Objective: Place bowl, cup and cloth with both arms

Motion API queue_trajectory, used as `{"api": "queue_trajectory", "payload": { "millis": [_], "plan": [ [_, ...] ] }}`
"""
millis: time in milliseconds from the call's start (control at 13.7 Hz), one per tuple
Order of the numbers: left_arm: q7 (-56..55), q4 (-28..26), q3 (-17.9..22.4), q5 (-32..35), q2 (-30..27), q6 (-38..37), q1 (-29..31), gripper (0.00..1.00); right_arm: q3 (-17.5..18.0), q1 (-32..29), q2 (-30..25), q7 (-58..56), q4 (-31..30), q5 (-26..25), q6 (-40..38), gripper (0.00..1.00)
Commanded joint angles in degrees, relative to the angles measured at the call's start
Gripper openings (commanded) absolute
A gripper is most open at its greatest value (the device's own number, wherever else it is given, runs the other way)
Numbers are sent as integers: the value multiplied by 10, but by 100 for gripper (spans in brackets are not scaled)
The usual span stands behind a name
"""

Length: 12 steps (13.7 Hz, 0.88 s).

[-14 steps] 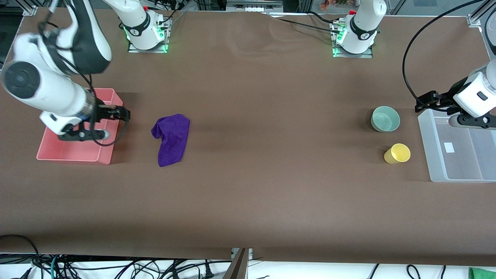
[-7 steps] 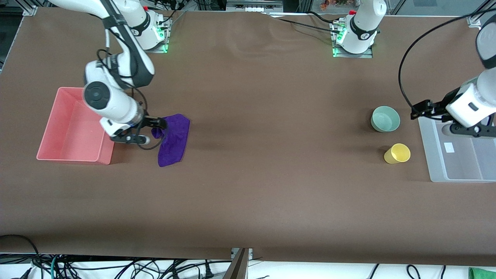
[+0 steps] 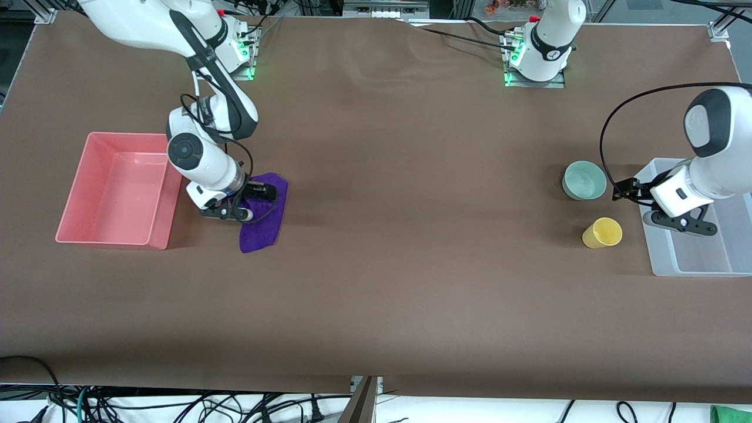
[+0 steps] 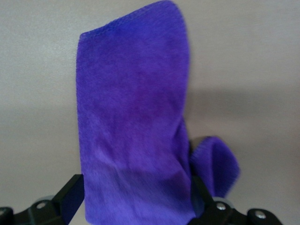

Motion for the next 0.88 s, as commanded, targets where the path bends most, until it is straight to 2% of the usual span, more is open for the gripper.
{"api": "queue_trajectory", "payload": {
  "millis": [0,73,146,220,293,366,439,512,659,732,805],
  "plan": [
    [16,-131,-4,12,-47,90,15,100,2,6,8,1,-18,1,44,92],
    [25,-168,-4,12,-45,133,40,100,2,6,9,-1,-18,0,42,63],
    [45,-201,-4,12,-41,186,52,100,2,6,10,-1,-18,0,39,38],
    [62,-224,-4,12,-31,225,53,100,2,6,11,-2,-18,0,39,16],
    [64,-236,-4,12,-21,244,54,92,2,6,11,-3,-18,0,38,3],
    [64,-239,-5,12,-9,246,55,77,2,6,11,-3,-17,0,33,0],
    [64,-240,-4,12,1,247,54,56,2,6,11,-3,-15,0,24,0],
    [65,-239,-5,12,13,252,54,43,2,6,10,-3,-13,-1,17,0],
    [65,-238,-5,12,25,262,54,11,2,6,4,-13,-12,-3,14,0],
    [65,-237,-5,12,26,262,54,1,2,6,-2,-16,-8,-3,8,0],
    [65,-237,-5,12,26,262,54,0,2,5,-12,-17,5,-3,-19,0]
  ]
}}
